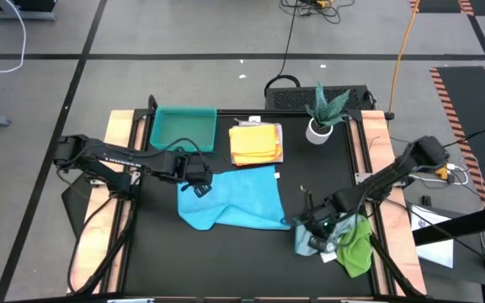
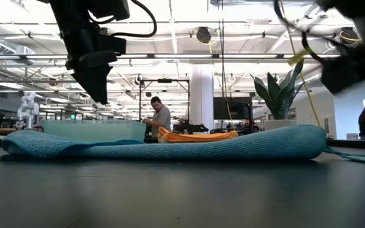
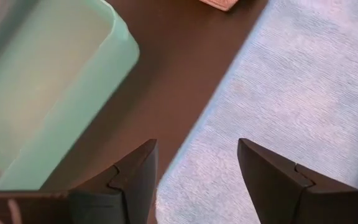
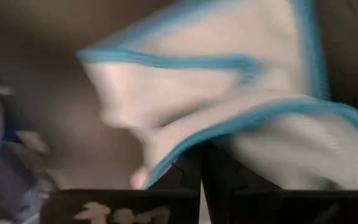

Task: Fold microfiber towels
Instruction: Fold the blue microfiber towel

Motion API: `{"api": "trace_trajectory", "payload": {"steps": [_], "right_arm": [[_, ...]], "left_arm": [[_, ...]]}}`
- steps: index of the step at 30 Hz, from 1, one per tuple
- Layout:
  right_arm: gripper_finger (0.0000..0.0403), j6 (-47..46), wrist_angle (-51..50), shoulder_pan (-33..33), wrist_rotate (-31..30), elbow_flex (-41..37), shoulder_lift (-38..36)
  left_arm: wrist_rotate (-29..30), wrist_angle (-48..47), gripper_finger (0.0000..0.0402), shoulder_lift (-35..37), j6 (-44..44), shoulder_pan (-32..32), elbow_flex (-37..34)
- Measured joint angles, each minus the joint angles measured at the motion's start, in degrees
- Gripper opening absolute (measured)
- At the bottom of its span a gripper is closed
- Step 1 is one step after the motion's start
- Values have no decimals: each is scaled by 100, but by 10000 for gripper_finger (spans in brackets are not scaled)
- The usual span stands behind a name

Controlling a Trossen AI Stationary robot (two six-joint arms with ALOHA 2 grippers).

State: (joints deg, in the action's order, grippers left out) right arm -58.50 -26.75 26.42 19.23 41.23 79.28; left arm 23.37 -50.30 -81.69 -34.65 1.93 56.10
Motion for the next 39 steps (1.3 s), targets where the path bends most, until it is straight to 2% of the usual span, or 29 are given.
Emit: {"api": "trace_trajectory", "payload": {"steps": [3, 5, 7, 10, 13, 16, 18, 22, 24, 27, 35, 39], "right_arm": [[0, -96, 702, -192, -18, 37, -551], [0, -98, 1029, -340, -379, 35, -853], [0, 29, 1270, -523, -861, 33, -1157], [0, 115, 1313, -841, -1357, 37, -1522], [0, 227, 1336, -1197, -1345, 35, -1780], [0, 594, 1635, -1467, -1351, 35, -1909], [0, 814, 1897, -1621, -1334, 37, -1931], [0, 1195, 2222, -1853, -1165, 37, -1939], [0, 1332, 2219, -1938, -1011, 37, -1939], [0, 1529, 2217, -1983, -858, 37, -1939], [0, 1973, 2217, -1983, -679, 37, -1939], [0, 2133, 2217, -1983, -544, 37, -1939]], "left_arm": [[-251, 7, 225, 0, -4, 0, 0], [-388, 24, 225, 0, -45, 32, 0], [-335, 44, 225, 0, -165, 146, 0], [80, 47, 221, 0, -490, 498, 0], [218, 48, 205, 0, -1187, 927, 0], [28, 99, 185, 0, -2319, 1410, 0], [-319, 138, 174, 0, -3169, 1712, 0], [-1369, 145, 162, 0, -4445, 2192, 0], [-1616, 377, 162, 1, -5004, 2413, -27], [-1537, 987, 161, 2, -5644, 2701, -143], [-1425, 1035, 161, 0, -7217, 3229, -448], [-1425, 1511, 161, 0, -7878, 3433, -742]]}}
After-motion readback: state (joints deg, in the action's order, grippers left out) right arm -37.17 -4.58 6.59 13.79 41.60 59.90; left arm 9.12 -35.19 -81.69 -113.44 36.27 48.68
